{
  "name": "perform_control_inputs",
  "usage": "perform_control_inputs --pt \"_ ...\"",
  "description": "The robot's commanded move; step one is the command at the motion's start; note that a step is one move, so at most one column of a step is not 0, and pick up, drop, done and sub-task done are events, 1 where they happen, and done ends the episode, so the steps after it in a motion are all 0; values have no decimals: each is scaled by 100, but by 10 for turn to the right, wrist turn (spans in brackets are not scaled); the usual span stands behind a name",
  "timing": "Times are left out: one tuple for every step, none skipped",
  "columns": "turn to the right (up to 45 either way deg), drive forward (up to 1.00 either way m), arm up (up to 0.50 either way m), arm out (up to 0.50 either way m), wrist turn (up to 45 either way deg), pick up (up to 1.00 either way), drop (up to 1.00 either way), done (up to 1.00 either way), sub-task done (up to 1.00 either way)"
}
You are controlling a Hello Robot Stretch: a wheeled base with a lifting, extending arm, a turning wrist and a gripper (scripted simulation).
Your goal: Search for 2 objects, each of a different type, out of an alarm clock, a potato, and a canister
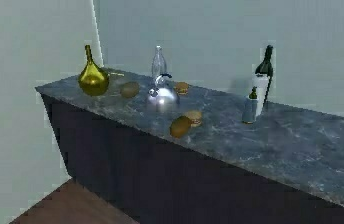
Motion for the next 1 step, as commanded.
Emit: perform_control_inputs --pt "0 0 0 0 0 0 0 0 100"
